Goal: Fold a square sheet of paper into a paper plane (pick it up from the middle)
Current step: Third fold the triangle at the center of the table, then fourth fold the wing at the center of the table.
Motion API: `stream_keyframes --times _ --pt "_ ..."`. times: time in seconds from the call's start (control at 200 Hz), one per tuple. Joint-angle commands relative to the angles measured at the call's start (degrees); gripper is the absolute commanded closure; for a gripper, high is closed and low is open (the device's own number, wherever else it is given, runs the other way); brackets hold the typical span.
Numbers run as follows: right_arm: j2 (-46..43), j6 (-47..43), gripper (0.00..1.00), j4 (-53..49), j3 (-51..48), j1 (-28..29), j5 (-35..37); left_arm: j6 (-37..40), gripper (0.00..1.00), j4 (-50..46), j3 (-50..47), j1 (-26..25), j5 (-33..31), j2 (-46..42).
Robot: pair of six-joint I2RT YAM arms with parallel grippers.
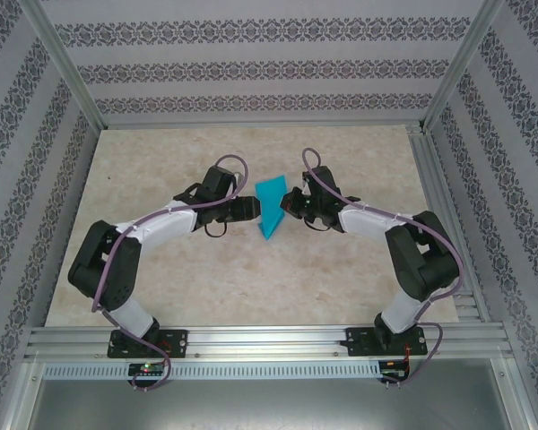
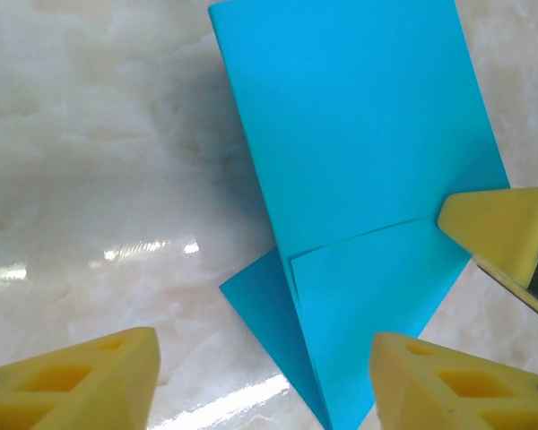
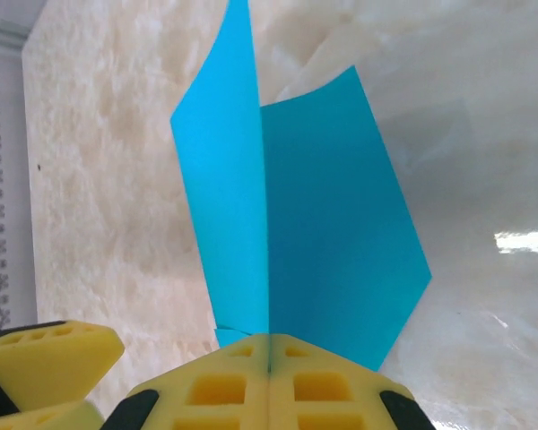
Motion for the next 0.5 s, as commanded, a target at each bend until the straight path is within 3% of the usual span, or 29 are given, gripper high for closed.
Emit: stream_keyframes --times 0.0,0.305,0.495 --pt "-2.8 3.4 1.0 -2.1 -0.4 1.6 8.1 4.2 0.3 7.2 -3.0 -0.4 1.2 -2.9" --pt "-5.6 7.4 1.0 -4.8 1.6 5.6 18.3 12.2 0.09 14.9 -9.3 -1.2 0.8 -10.4" --pt "-1.5 12.6 0.96 -2.3 0.1 5.7 16.1 17.2 0.06 17.9 -12.6 -2.9 -1.1 -10.7"
